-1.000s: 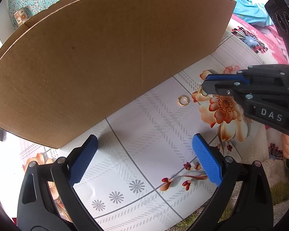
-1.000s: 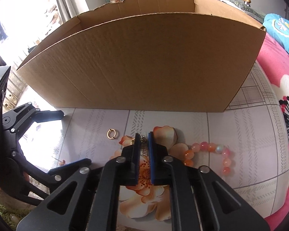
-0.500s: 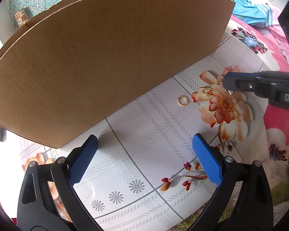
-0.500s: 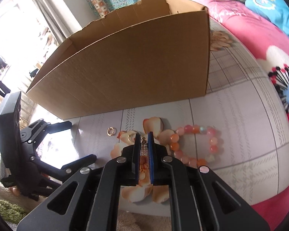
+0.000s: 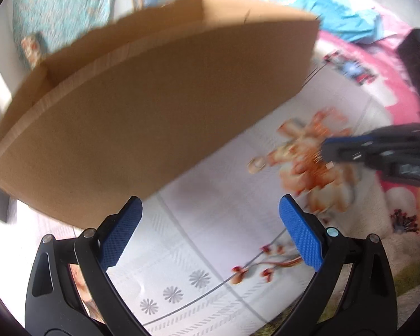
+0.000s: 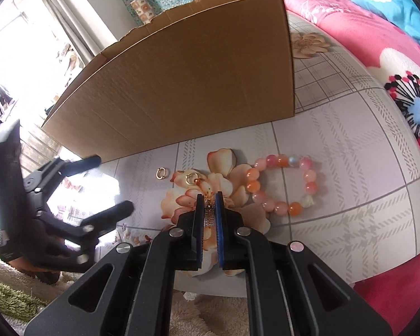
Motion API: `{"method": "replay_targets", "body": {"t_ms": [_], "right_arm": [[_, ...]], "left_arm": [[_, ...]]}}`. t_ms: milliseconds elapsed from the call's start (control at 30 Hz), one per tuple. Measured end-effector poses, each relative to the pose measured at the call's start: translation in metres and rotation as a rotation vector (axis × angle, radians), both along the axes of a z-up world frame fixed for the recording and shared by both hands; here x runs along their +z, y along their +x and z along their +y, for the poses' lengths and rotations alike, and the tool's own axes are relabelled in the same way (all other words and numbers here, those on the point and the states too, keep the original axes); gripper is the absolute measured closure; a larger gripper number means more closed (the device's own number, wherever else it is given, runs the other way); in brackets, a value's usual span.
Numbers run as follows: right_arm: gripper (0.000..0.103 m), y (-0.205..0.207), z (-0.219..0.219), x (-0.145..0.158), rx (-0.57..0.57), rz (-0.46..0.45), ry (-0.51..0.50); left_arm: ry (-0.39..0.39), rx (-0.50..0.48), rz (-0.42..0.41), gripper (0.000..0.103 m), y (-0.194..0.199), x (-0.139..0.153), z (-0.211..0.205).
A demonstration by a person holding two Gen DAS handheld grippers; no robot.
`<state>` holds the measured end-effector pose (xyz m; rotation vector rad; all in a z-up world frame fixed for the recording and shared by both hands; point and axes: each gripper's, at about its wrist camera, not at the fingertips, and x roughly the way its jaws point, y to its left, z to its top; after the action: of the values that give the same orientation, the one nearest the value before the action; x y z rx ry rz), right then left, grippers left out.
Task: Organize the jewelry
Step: 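Carry the gold spring charm in the right gripper over the cardboard box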
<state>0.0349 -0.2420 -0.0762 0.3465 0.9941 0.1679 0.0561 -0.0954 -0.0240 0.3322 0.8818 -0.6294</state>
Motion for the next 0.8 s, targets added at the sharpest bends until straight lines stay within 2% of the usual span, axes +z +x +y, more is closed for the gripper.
{"method": "replay_targets", "body": {"t_ms": [67, 100, 167, 267, 367, 667, 800], "right_arm": [[0.095, -0.002, -0.004, -0.001, -0.011, -0.005, 0.008], [0.095, -0.005, -0.007, -0.001, -0.015, -0.008, 0.011], [0.095, -0.008, -0.01, -0.002, -0.023, -0.014, 0.013], [0.095, -0.018, -0.02, -0.001, -0.033, -0.024, 0.024], [0.095, -0.021, -0.026, -0.003, -0.043, -0.027, 0.037], [0.095, -0.027, -0.039, -0.009, -0.049, -0.023, 0.067], [0.095, -0.022, -0.042, -0.01, -0.047, -0.029, 0.066]], "left_arm": [[-0.031, -0.037, -0.024, 0.012, -0.004, 0.007, -0.004], [-0.039, -0.056, -0.035, 0.024, -0.006, 0.01, -0.008], [-0.043, -0.091, -0.031, 0.038, -0.005, 0.01, -0.014], [-0.046, -0.145, -0.007, 0.055, -0.002, 0.007, -0.027], [-0.033, -0.19, 0.006, 0.064, 0.001, 0.005, -0.041], [0.019, -0.253, 0.031, 0.079, 0.002, -0.006, -0.076], [0.035, -0.242, 0.052, 0.08, 0.006, -0.011, -0.08]]}}
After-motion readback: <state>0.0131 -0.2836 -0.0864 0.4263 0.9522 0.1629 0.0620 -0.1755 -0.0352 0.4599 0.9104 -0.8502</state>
